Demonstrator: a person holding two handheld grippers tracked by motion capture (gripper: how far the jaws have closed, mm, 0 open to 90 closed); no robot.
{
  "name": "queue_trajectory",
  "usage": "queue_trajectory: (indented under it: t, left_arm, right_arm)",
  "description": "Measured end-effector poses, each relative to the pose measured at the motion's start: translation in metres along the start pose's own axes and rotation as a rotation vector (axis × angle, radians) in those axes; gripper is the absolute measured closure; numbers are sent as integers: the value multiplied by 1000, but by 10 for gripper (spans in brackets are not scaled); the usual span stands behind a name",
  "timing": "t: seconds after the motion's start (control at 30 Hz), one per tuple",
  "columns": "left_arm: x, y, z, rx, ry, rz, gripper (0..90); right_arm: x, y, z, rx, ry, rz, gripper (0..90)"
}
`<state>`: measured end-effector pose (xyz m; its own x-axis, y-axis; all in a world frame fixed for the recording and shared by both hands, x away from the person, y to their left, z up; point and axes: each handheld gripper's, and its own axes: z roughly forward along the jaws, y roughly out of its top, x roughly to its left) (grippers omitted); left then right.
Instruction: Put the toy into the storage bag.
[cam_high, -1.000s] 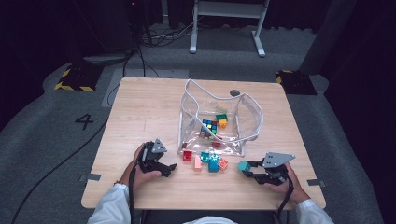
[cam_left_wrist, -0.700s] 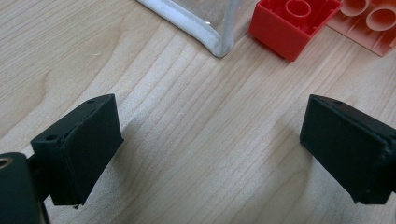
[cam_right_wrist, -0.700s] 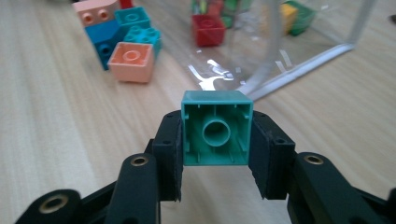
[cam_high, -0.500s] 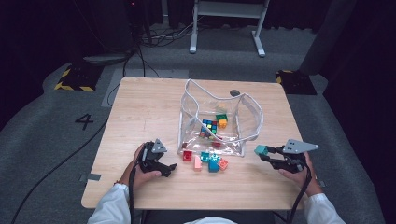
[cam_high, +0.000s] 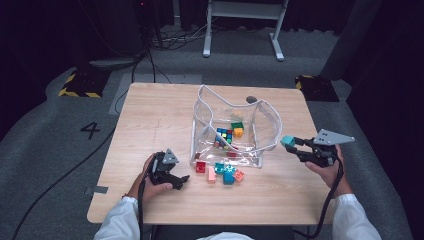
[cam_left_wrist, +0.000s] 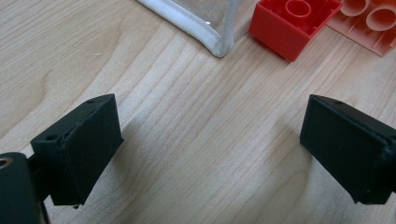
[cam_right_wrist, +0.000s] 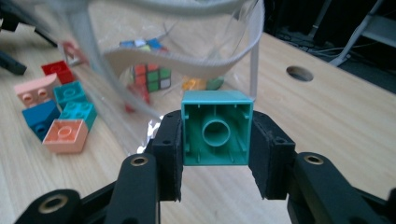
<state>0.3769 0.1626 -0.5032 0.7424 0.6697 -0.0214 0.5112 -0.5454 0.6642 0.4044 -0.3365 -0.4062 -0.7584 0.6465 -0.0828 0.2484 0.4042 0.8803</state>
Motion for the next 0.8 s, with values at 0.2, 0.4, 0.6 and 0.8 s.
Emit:
queue_trajectory:
  t: [0.2,0.4,0.6,0.8]
  left_arm:
    - [0,0,0,2,0,2,55]
    - [0,0,0,1,-7,2,53]
    - [0,0,0,1,-8,0,52]
    - [0,0,0,1,-7,1,53]
  right_arm:
    - [-12,27,-6,-28,-16,-15,593]
    - [-20,52,-10,-36,-28,-35,593]
    - [-22,75,-10,-51,-25,-58,593]
    - [-18,96,-2,-59,-14,-72,593]
